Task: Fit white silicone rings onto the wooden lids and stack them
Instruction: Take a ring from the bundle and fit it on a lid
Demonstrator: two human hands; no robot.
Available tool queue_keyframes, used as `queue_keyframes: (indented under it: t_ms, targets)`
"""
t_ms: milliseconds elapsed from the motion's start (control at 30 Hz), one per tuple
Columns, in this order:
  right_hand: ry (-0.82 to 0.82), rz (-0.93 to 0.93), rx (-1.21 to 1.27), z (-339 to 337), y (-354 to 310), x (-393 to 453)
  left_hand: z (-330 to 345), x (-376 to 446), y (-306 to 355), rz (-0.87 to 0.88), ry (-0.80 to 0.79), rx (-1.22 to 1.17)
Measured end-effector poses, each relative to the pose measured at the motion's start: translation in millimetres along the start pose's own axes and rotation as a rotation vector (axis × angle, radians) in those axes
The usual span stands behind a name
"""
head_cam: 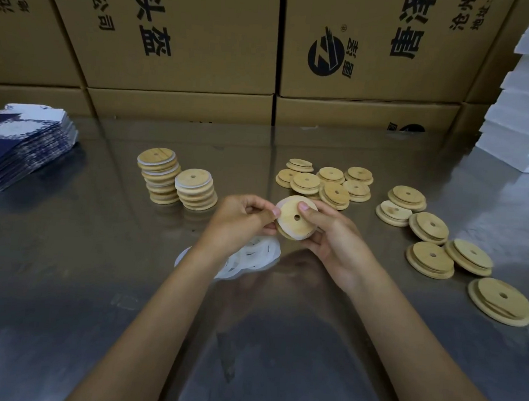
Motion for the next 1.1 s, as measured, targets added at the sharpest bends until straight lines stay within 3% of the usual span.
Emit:
queue_keyframes:
  t_ms: [267, 467, 600, 900, 1100]
  targets:
    - [0.004, 0.022, -0.062, 0, 0, 0, 8, -3, 4, 0.022, -0.063, 0.129]
    - [0.044, 0.020, -0.036, -6, 0, -1, 13, -7, 9, 0.133, -0.082, 0.456]
    - [0.009, 0.029, 0.074, -4, -1, 1, 16, -8, 11, 0.171, -0.068, 0.377]
    - [0.057, -0.029, 0.200, -7, -8, 2, 21, -8, 0, 0.061, -0.048, 0.144]
    - [0.135, -0.021, -0.027, -10, -7, -1, 10, -3, 2, 0.068, 0.012, 0.118]
Point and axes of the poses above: each hand's wrist, its own x-axis towards the middle knuckle, its own z-axis out of the palm, y = z × x, the point moved 7 cm from there along x, towards the middle knuckle, and after that the axes turned 10 degrees about -x, right-handed, at the moved point
